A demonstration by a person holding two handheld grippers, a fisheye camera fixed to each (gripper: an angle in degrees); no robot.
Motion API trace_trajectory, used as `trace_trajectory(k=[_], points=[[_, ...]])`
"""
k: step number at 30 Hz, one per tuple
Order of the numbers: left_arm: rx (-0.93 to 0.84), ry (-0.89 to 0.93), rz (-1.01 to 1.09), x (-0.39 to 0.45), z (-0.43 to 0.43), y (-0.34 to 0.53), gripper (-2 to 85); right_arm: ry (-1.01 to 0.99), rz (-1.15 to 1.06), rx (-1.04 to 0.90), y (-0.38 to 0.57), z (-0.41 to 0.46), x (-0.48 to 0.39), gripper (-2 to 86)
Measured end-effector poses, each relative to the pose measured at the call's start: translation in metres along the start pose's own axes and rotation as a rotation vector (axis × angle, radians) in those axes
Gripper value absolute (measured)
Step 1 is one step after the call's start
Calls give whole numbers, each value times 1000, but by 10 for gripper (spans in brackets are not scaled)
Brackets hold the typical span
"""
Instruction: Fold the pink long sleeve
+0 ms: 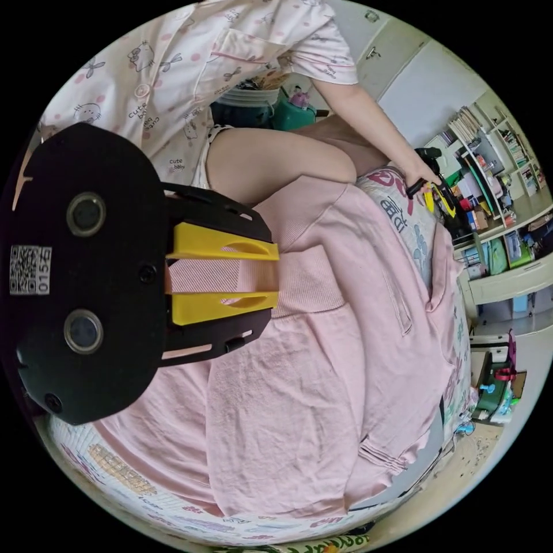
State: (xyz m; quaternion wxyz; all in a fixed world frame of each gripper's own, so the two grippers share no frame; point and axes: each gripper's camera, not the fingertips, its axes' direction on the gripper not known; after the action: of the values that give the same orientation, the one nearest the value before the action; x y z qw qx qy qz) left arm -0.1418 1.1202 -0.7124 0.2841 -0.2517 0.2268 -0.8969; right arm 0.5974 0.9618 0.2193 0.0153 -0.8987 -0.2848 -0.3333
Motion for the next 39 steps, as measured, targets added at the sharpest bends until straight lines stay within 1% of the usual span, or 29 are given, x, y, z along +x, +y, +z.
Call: trace_trajectory(k=[3, 4, 7, 9, 11, 12, 13, 15, 17, 18, 20, 21, 22, 23, 24, 25, 26, 27, 29, 30, 31, 32, 33, 34, 35, 36, 37, 39], points=[[2, -42, 33, 16, 25, -24, 187, 58, -22, -26, -12, -2, -9, 85], [-6, -82, 44, 23, 36, -32, 188, 69, -23, -35, -17, -5, -10, 85], [-16, -119, 7, 30, 56, -47, 171, 64, -15, -50, -29, -15, -5, 85], [-9, -126, -20, 33, 60, -50, 141, 47, -5, -55, -36, -24, 3, 85], [-22, -118, -51, 38, 64, -54, 75, 29, 2, -61, -46, -38, 13, 85], [-33, -101, -52, 40, 66, -55, 50, 25, 3, -62, -49, -42, 16, 85], [-66, -40, -27, 50, 69, -60, 20, 14, 12, -59, -53, -50, 22, 85], [-44, 0, 66, 88, 61, -59, 7, -16, 55, -42, -59, -65, 34, 85], [44, 40, 289, 181, 33, -44, -1, -70, 118, -4, -63, -86, 54, 88], [58, 64, 353, 208, 26, -38, -3, -87, 133, 7, -64, -92, 59, 92], [128, 199, 612, 325, -6, 1, -4, -180, 197, 54, -66, -117, 81, 112], [134, 242, 679, 354, -13, 15, -4, -208, 211, 67, -67, -125, 87, 118], [125, 330, 817, 413, -22, 45, -5, -258, 233, 94, -67, -140, 97, 127], [88, 417, 937, 467, -25, 80, -4, -306, 249, 127, -67, -158, 107, 133], [60, 460, 990, 492, -24, 98, -4, -330, 257, 149, -66, -168, 112, 134], [-9, 528, 1107, 539, -17, 138, -4, -371, 282, 201, -62, -188, 124, 136], [-95, 568, 1224, 579, -4, 183, -4, -405, 312, 256, -57, -209, 137, 137], [-143, 577, 1284, 597, 4, 207, -4, -420, 331, 285, -53, -220, 145, 137], [-348, 583, 1448, 644, 47, 298, -4, -482, 438, 393, -31, -257, 182, 137], [-399, 583, 1474, 650, 58, 319, -4, -498, 469, 416, -24, -264, 192, 137], [-511, 569, 1528, 661, 79, 356, -4, -516, 525, 453, -11, -278, 210, 137], [-619, 518, 1567, 674, 98, 386, -4, -495, 563, 459, -2, -290, 224, 138], [-665, 481, 1587, 682, 105, 400, -4, -470, 575, 447, 1, -295, 228, 139], [-720, 414, 1673, 698, 113, 427, -4, -413, 578, 428, 3, -306, 234, 142], [-715, 377, 1767, 709, 112, 449, -4, -376, 577, 418, 2, -317, 239, 146], [-699, 359, 1792, 714, 112, 455, -4, -372, 579, 415, 2, -321, 242, 149], [-683, 335, 1792, 723, 116, 462, -4, -391, 590, 415, 0, -328, 251, 154], [-692, 350, 1730, 738, 123, 458, -4, -467, 624, 438, -3, -337, 270, 161]])
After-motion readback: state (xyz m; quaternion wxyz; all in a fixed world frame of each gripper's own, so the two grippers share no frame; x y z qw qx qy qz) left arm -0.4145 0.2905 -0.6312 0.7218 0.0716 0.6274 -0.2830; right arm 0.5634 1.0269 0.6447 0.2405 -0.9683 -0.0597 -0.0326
